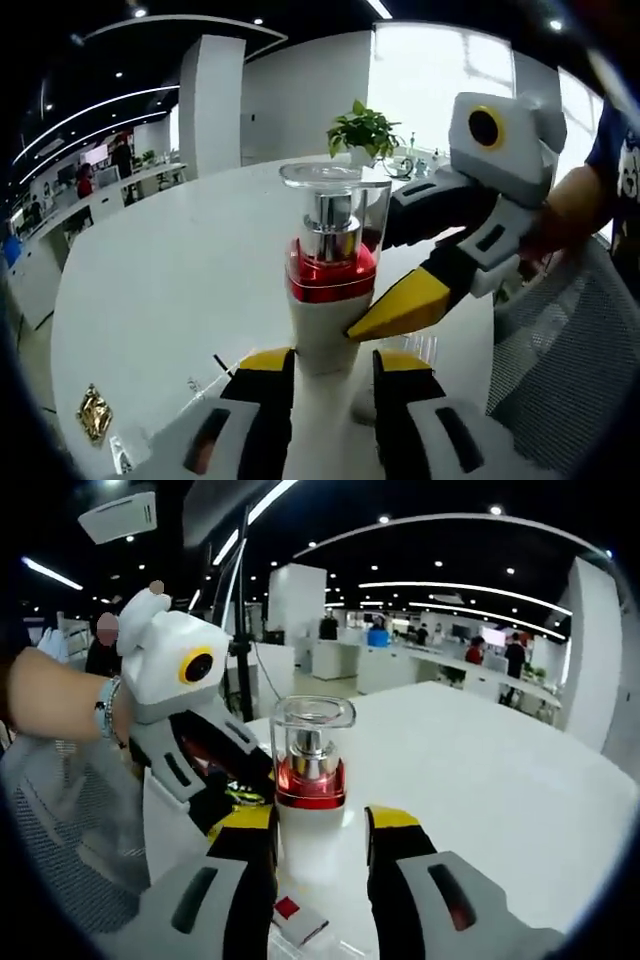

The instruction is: Arrange the skincare products in the storage area until every visible bottle or jar stands upright without overlapping.

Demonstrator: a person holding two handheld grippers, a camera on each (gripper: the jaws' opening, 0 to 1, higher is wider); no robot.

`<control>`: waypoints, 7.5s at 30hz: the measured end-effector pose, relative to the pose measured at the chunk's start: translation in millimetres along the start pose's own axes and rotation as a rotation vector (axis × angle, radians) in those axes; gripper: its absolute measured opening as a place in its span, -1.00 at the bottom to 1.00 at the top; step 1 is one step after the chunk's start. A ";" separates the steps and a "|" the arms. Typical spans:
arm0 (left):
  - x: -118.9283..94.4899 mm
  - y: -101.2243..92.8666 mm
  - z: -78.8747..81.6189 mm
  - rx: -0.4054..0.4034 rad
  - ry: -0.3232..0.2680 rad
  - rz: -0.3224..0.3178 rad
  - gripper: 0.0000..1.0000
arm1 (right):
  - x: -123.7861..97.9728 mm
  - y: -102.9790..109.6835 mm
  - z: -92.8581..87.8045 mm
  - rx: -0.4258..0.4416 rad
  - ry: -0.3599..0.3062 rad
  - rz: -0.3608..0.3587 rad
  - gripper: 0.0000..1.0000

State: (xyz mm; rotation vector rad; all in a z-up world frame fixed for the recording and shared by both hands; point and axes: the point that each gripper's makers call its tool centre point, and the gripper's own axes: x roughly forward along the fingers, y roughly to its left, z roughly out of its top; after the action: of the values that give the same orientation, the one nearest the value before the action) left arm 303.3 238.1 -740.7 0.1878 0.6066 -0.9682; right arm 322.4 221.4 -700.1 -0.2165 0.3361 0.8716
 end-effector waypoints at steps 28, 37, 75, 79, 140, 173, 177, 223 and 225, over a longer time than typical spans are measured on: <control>28.8 1.5 22.2 -0.062 -0.089 0.159 -0.67 | -11.8 -30.5 -19.1 0.063 0.099 -0.056 -0.57; 32.4 3.1 22.5 -0.068 -0.089 0.176 -0.67 | -13.0 -34.1 -19.5 0.056 0.100 -0.074 -0.57; -134.3 110.2 -47.3 -0.463 0.032 0.595 -0.48 | 3.2 -30.2 119.6 -0.161 -0.046 0.002 -0.18; -142.0 120.0 -57.0 -0.465 0.068 0.680 -0.48 | 27.6 -15.7 125.3 -0.204 0.063 0.085 -0.18; -136.5 125.2 -73.1 -0.519 0.138 0.672 -0.49 | 145.7 30.4 -50.3 -0.418 0.883 0.280 -0.46; -116.2 91.7 -15.3 -0.863 -0.278 0.271 -0.30 | 102.4 66.4 28.7 -0.208 0.394 0.158 -0.50; -113.7 87.1 -12.9 -0.868 -0.280 0.248 -0.39 | 97.3 66.3 27.6 -0.204 0.363 0.147 -0.50; -85.6 22.1 18.8 -0.061 -0.086 0.164 -0.77 | 22.2 75.5 108.3 -0.622 0.195 0.603 -0.38; -82.8 20.2 17.5 -0.054 -0.080 0.158 -0.77 | 19.3 81.0 95.3 -0.658 0.267 0.667 -0.51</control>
State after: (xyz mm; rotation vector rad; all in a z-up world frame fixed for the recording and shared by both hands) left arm 292.3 301.5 -682.3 0.1462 0.5353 -0.8018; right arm 289.9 316.4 -623.0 -0.8695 0.3662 1.6077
